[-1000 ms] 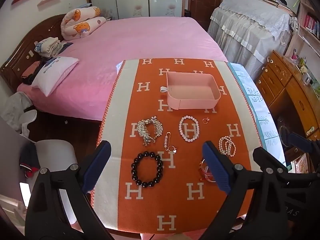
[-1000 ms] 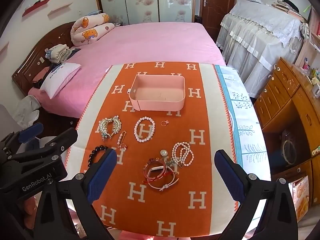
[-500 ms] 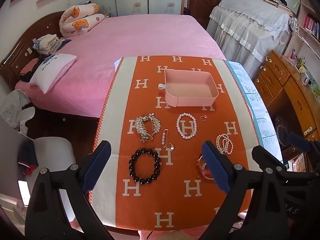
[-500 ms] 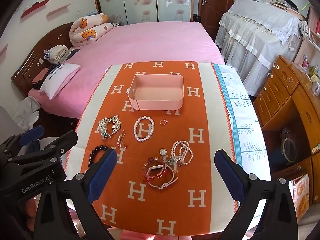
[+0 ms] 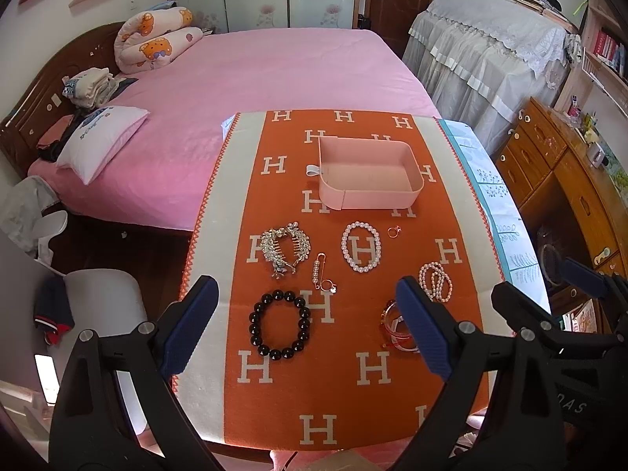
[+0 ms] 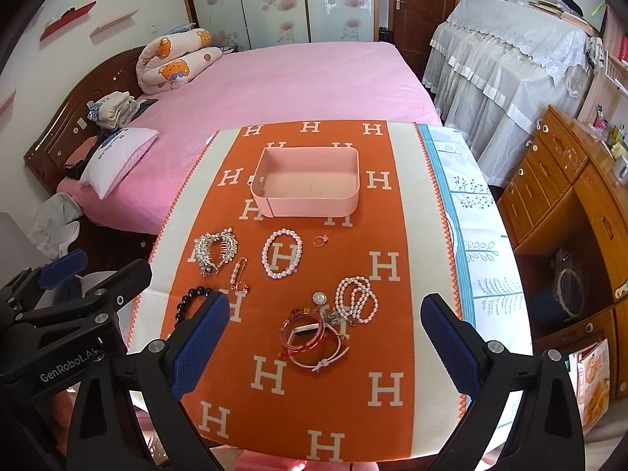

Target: Organize jewelry

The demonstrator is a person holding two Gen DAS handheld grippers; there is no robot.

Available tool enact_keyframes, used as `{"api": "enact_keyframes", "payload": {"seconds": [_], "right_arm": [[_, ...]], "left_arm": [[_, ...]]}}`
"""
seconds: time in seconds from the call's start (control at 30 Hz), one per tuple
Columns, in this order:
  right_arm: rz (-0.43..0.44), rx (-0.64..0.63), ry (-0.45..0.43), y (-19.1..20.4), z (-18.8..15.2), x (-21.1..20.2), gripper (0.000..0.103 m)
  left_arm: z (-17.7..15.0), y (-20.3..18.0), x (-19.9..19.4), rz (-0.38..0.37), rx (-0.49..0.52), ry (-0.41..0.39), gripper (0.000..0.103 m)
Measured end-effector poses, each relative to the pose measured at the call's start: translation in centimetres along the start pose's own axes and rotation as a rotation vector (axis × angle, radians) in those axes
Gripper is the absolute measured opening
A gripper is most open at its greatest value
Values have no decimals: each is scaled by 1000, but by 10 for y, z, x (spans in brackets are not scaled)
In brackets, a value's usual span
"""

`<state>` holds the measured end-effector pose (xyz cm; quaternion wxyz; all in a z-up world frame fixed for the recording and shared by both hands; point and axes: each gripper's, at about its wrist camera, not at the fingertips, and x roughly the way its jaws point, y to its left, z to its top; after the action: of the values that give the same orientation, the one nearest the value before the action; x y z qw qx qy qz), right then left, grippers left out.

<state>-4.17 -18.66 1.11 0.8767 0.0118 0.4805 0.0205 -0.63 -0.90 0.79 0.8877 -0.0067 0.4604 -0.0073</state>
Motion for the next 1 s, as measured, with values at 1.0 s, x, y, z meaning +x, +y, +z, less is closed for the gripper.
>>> {"api": "enact_keyframes", "payload": {"seconds": [1.0], "right_arm": [[18,-13,9,-2,4,6,100]], "left_arm": [[9,-4,5,-5,-20,37,91]]}}
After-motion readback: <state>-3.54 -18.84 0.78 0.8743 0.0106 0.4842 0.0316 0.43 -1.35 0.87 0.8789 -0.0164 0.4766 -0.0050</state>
